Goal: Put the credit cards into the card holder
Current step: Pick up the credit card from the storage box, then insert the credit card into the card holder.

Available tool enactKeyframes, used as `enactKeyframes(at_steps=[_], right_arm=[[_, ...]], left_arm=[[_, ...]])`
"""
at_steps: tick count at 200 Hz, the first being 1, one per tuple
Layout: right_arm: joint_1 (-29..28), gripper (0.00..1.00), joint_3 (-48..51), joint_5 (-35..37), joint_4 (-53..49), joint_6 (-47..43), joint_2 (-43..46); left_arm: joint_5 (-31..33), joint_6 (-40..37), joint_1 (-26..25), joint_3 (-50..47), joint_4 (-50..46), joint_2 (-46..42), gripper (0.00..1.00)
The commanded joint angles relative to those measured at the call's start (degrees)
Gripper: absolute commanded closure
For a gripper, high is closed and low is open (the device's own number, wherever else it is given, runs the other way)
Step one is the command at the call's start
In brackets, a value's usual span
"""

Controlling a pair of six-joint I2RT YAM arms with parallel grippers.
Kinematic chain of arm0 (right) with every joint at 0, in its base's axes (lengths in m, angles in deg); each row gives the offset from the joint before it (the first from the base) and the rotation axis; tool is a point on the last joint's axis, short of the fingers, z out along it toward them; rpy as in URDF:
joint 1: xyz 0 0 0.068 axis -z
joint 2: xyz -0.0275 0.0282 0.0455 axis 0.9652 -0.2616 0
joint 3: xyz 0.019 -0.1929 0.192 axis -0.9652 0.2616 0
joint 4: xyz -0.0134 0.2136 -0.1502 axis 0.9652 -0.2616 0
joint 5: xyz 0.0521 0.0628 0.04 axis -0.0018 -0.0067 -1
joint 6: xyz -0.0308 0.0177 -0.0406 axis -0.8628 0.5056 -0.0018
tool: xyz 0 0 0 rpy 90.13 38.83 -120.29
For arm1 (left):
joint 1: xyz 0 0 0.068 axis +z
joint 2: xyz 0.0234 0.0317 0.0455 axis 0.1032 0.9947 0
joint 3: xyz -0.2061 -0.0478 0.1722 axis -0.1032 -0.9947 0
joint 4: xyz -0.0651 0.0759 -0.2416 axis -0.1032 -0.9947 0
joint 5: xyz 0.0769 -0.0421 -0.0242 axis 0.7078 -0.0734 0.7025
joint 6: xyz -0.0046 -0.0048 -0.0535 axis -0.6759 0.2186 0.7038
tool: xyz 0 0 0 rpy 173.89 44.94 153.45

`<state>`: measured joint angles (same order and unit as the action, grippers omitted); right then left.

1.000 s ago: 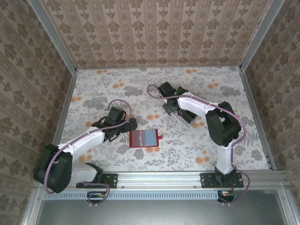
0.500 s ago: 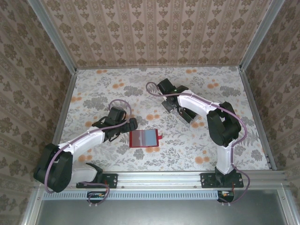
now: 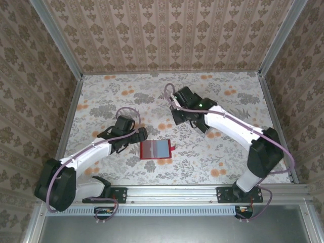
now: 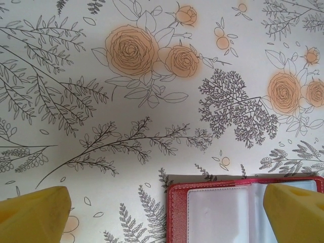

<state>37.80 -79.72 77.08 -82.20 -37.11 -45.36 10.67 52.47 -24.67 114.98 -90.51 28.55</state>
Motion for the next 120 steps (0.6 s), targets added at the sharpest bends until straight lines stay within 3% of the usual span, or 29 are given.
enactKeyframes(at_steps=[1,14,44,120], right_arm=[[-0.64,1.00,10.02,-12.73,12.65,18.97,3.36],[-1.59,1.00,16.05,-15.97,21.56,26.13,4.43],[-6.43,1.00,24.31,-15.45,34.28,36.39,4.04],[-13.65,1.00,30.19,-10.99,43.20,44.66,1.40]], left_arm=[[1.21,-1.62,0.36,-1.29,-3.75,-1.81,0.00],[1.25,-1.81,0.35,-1.77,-4.29,-2.44,0.00],[1.46,-2.49,0.18,-2.35,-5.73,-3.53,0.00],[2.35,-2.89,-0.77,-2.53,-6.95,-2.74,0.00]])
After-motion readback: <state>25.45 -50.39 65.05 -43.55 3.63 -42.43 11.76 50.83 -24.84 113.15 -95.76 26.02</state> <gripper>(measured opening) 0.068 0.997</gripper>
